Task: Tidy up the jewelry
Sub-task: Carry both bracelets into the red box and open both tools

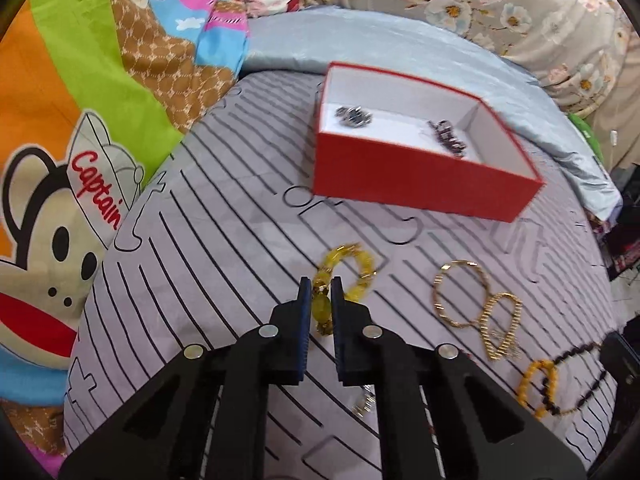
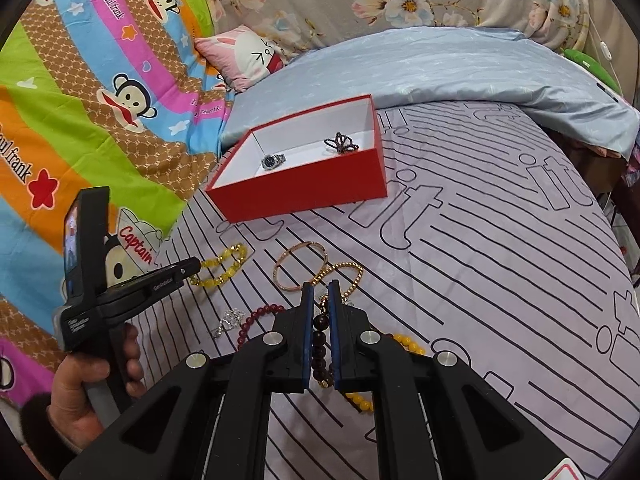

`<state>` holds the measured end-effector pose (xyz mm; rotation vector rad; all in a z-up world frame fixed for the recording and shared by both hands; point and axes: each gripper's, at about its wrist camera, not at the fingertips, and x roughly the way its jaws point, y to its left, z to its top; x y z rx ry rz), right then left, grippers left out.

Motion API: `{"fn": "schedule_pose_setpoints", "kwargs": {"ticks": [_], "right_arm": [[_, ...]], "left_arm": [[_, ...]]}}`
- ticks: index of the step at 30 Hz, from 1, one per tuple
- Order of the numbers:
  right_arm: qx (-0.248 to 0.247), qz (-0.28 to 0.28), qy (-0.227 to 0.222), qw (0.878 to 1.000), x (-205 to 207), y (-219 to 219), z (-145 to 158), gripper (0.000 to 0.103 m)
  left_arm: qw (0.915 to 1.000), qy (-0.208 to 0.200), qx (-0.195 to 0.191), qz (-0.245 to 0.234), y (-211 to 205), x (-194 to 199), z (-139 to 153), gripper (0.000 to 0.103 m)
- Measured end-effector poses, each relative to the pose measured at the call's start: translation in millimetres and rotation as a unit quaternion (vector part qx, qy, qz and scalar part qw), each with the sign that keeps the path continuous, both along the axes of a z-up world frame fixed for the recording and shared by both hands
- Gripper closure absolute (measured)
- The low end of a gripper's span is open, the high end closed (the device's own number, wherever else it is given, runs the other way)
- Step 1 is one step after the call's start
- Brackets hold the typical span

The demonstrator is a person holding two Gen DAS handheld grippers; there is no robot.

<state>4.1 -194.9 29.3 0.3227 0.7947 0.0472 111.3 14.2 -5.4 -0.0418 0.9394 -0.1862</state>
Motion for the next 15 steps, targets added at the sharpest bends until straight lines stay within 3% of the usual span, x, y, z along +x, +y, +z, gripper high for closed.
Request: {"fn": "schedule_pose_setpoints", "kwargs": {"ticks": [9, 15], "right_arm": [[-0.004, 0.007, -0.030, 1.000, 0.2, 1.2, 30.9, 0.097], [-0.010, 0.012, -0.051, 0.999, 13.5, 0.5, 49.9, 0.097]], "left_arm": [[0.9974, -0.048, -0.029, -0.044, -13.9, -31.8, 62.8, 0.094], [0.9947, -0.075, -0.043, -0.056, -19.1, -26.5, 95.5, 0.094]]}}
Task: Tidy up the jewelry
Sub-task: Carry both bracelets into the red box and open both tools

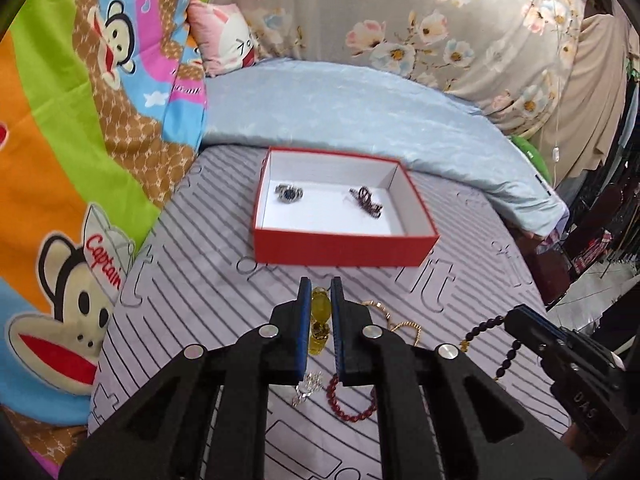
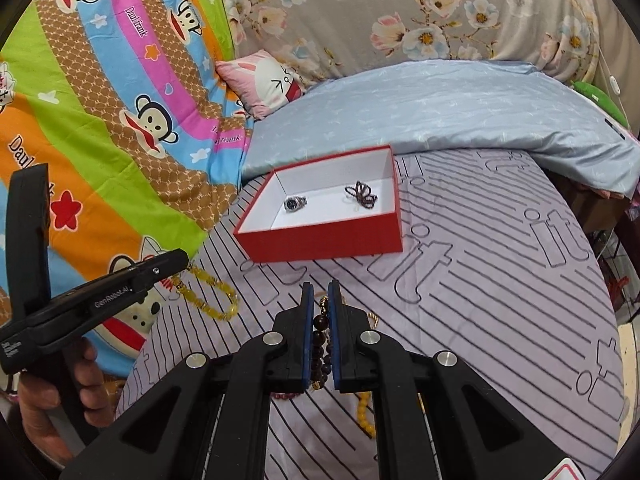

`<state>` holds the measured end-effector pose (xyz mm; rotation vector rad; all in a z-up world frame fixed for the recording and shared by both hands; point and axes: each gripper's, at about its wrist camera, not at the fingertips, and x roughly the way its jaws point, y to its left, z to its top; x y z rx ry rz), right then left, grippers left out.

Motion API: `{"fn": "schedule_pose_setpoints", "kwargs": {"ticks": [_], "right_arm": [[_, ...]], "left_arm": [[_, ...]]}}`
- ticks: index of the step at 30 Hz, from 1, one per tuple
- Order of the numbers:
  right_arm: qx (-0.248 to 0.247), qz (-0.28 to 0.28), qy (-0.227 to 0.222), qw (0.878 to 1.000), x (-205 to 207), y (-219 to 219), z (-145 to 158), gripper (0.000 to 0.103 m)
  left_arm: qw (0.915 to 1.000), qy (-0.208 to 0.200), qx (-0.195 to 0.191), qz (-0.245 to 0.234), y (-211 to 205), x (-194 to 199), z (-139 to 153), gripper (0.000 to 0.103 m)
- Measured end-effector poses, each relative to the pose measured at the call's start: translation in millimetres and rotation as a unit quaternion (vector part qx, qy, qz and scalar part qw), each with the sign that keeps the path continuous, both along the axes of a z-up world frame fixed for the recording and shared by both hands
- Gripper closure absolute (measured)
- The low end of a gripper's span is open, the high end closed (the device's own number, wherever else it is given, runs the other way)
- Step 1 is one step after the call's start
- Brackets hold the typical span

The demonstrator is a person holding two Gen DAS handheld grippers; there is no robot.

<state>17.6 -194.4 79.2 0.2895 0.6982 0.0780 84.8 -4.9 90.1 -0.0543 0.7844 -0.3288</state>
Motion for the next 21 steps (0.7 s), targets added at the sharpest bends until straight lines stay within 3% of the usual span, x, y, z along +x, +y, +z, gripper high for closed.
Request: {"fn": "schedule_pose_setpoints", "kwargs": {"ticks": [10, 21], "right_arm": [[-0.014, -0.007, -0.036, 0.999, 62.4, -14.2, 30.5, 0.097], [-0.016, -0.003, -0.027, 0.999, 150.8, -13.9, 25.3, 0.096]], "left_arm": [[0.9990, -0.041, 0.011, -0.010, -25.7, 47.1, 33.6, 0.094], [0.9993, -0.034, 0.017, -0.001, -46.4, 122.8, 22.7, 0.094]]}}
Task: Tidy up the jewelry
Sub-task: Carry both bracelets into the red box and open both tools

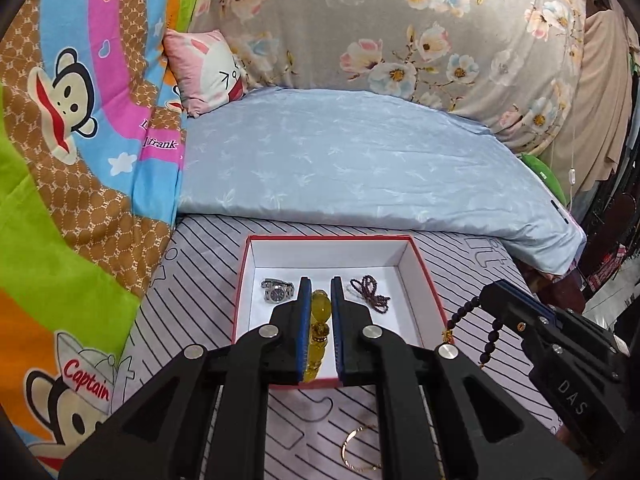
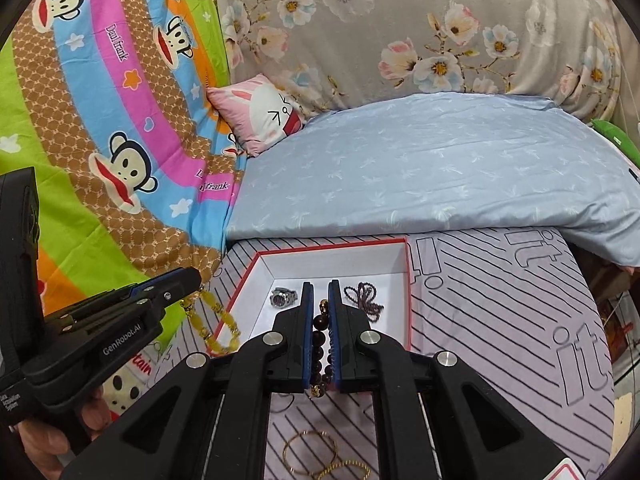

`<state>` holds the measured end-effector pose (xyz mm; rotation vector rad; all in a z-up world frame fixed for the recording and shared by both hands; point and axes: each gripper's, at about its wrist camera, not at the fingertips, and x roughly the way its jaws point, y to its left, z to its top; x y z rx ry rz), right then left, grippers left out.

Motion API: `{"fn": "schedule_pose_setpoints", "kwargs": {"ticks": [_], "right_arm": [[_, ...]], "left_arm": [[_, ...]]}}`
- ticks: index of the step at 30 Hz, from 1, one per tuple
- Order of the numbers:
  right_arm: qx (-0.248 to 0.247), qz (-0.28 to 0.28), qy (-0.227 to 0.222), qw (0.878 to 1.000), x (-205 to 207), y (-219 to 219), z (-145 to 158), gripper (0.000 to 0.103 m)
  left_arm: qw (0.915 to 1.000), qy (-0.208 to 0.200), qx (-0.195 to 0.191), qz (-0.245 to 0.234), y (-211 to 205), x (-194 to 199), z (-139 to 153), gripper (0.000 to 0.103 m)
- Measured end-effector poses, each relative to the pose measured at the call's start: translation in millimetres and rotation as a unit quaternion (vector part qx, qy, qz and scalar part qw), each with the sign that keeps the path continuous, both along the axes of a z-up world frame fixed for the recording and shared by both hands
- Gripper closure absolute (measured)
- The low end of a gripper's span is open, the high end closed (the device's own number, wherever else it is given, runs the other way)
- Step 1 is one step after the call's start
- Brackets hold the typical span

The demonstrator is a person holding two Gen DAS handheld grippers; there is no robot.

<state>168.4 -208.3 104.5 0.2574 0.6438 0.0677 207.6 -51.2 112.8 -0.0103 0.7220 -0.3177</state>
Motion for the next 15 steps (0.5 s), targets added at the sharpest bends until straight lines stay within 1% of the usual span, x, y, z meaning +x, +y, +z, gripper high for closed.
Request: {"fn": "schedule_pose_setpoints", "kwargs": {"ticks": [7, 15], "right_arm": [[-0.008, 0.010, 0.023, 1.000, 36.7, 9.7, -23.9, 0.096], [-0.010, 0.010, 0.053, 0.998, 60.6, 10.5, -52.7, 0.096]], "left_arm": [[0.9995, 0.020, 0.016, 0.016, -6.1, 38.2, -26.6, 0.094], [0.9987, 0.036, 0.025, 0.025, -7.2, 61.4, -46.7, 0.094]]}}
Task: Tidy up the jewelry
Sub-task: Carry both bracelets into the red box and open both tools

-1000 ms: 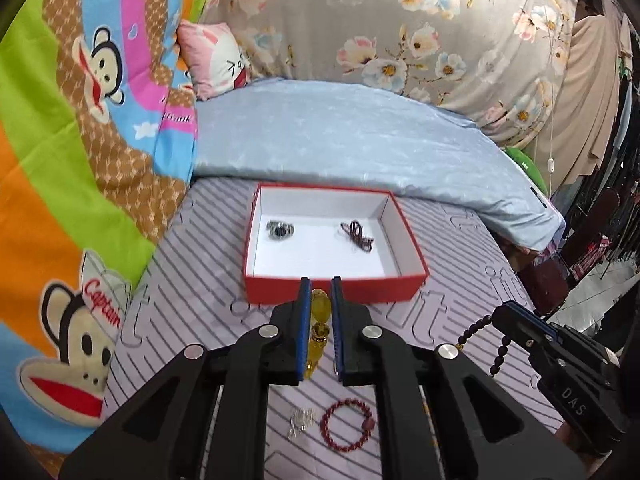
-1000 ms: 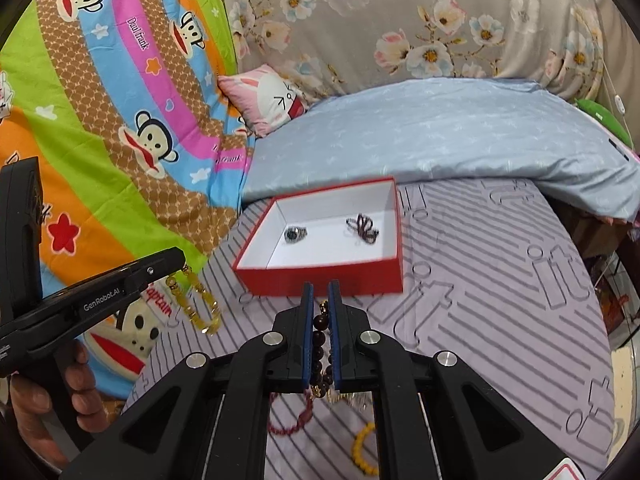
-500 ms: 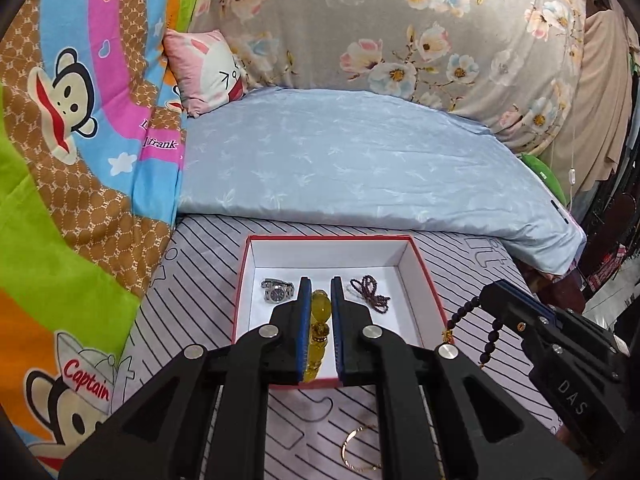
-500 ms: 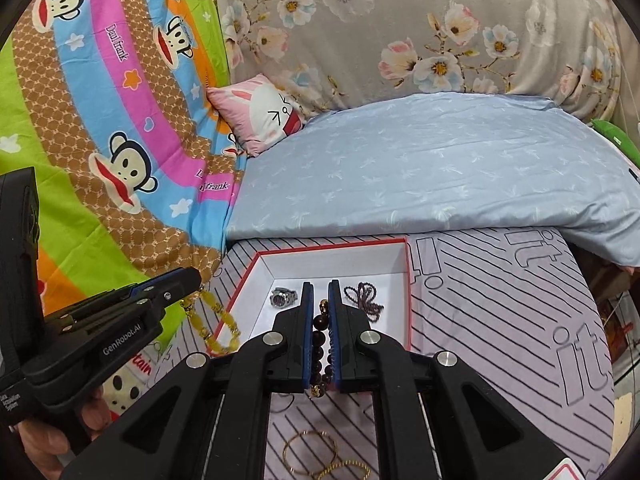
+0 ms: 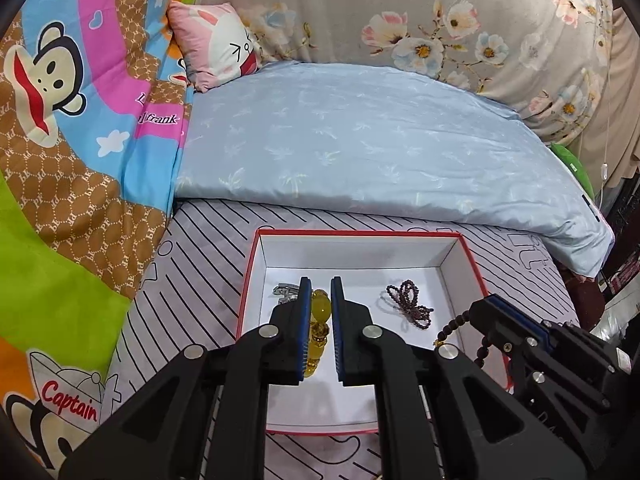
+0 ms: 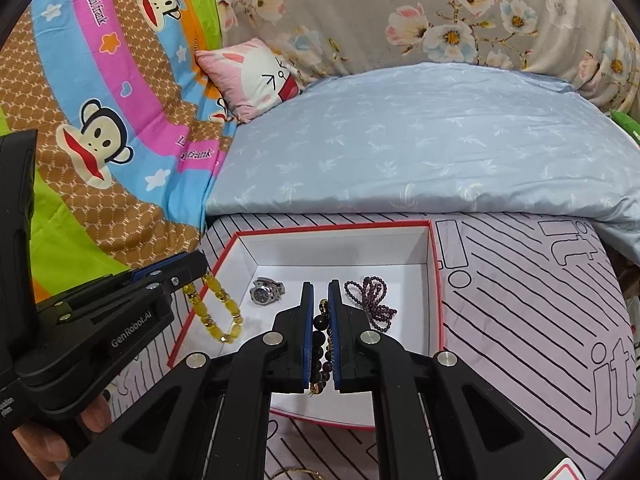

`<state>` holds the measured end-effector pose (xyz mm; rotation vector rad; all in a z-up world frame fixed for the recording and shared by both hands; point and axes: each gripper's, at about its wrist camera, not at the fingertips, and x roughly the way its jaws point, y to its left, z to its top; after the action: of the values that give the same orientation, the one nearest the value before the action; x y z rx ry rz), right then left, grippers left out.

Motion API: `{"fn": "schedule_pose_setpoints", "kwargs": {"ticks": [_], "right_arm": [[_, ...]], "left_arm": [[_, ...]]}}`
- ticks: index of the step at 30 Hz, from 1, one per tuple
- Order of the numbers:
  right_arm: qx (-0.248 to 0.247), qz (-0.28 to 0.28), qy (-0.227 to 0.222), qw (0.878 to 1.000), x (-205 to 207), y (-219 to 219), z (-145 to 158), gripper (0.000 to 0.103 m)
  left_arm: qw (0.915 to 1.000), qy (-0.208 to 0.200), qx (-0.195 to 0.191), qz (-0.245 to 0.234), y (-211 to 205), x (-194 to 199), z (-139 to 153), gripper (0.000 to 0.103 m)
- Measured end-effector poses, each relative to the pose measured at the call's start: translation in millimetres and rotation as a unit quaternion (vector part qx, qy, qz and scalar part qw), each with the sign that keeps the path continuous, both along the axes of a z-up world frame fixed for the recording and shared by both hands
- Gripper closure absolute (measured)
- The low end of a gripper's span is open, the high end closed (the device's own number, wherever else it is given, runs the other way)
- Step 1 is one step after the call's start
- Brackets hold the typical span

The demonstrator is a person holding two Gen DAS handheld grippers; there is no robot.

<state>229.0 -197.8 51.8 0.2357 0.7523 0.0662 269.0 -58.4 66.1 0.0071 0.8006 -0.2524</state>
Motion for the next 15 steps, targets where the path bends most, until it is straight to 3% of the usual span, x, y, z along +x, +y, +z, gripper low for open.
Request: {"fn": "schedule_pose_setpoints", "kwargs": {"ticks": [5, 7, 8, 9, 10, 15], "right_arm": [[-0.012, 0.000, 0.019, 1.000, 10.0, 1.2, -17.0, 0.096], [-0.026, -0.007, 0.020, 0.999, 10.8, 2.0, -18.8, 0.084], [-0.034, -0.015, 0.017, 0.999, 9.8, 1.9, -18.4, 0.069], [-0.040, -0.020, 0.011, 0.999, 7.6, 1.6, -17.2, 0.060], [-0.041, -0.022, 0.009, 0.999, 6.2, 1.3, -16.4, 0.059], [-0.043, -0.023, 0.008, 0.999, 2.9, 0.7, -14.1, 0.059]], "left_arm": [[0.9999, 0.007, 0.006, 0.008, 0.0, 6.6, -10.5, 0.094], [0.9997, -0.002, 0.014, 0.021, 0.8, 6.9, -13.5, 0.089], [0.9992, -0.007, 0.023, 0.031, 0.6, 6.6, -14.4, 0.076], [0.9990, -0.009, 0.027, 0.033, 0.7, 7.7, -14.8, 0.068], [0.9988, -0.009, 0.030, 0.037, 1.0, 7.9, -15.6, 0.060], [0.9988, 0.001, 0.028, 0.040, 1.3, 7.3, -20.0, 0.060]]}}
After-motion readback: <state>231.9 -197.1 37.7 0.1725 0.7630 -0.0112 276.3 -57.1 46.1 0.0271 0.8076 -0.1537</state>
